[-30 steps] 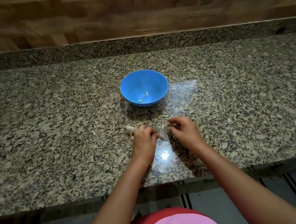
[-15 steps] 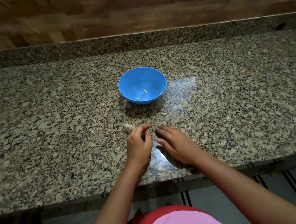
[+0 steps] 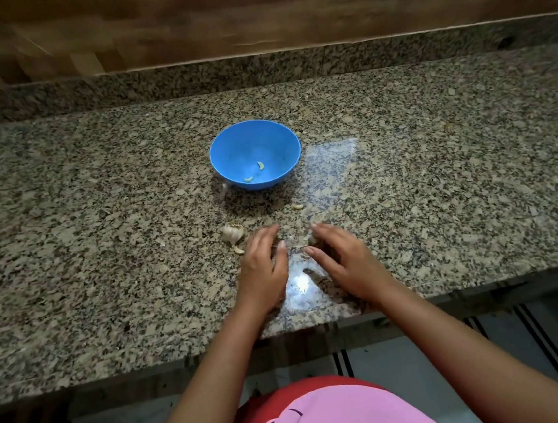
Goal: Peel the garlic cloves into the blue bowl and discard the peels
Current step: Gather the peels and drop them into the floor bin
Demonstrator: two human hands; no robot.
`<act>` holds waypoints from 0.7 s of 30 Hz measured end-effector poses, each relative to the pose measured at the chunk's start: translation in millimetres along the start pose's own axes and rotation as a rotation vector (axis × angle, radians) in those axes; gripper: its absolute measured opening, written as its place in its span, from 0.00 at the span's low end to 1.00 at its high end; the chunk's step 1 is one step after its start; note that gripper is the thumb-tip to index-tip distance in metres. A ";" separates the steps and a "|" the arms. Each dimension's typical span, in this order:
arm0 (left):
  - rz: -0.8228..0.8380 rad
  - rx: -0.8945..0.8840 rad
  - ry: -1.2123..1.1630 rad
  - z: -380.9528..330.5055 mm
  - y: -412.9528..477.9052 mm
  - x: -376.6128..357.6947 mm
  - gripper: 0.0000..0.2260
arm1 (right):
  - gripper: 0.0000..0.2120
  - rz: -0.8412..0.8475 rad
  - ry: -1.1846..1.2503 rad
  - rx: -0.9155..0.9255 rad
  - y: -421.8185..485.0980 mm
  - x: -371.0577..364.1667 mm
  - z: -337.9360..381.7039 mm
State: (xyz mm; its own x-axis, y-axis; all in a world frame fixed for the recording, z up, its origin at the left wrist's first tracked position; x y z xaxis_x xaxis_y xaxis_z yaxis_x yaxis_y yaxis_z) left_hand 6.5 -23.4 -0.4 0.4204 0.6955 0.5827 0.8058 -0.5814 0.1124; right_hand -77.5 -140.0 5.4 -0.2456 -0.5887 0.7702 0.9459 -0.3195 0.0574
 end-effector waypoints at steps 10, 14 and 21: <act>-0.079 0.047 -0.188 3.5 -2.8 4.0 0.17 | 0.48 0.314 -0.557 -0.154 -2.0 -29.4 -30.6; -0.206 0.156 -0.405 11.9 -7.9 14.7 0.14 | 0.46 0.364 -0.563 -0.045 3.7 -43.8 -10.5; -0.350 0.271 -0.669 24.4 -11.7 31.2 0.13 | 0.34 0.346 -0.482 0.118 32.9 -67.0 29.8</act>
State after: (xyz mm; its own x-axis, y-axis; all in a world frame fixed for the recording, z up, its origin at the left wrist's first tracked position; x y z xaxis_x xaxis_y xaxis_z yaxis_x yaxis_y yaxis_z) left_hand 20.3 15.4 -3.1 0.2162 0.9741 -0.0656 0.9743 -0.2196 -0.0497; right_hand -23.6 -88.9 -25.3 0.1783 -0.2320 0.9562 0.9776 -0.0687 -0.1990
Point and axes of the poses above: each hand's wrist, its own y-axis towards the middle knuckle, its own x-axis out of the back of the hand, z = x × y, the point moved 9 cm from there along y, towards the middle knuckle, and after that the axes turned 2 degrees about -y, right-handed, at the moved point
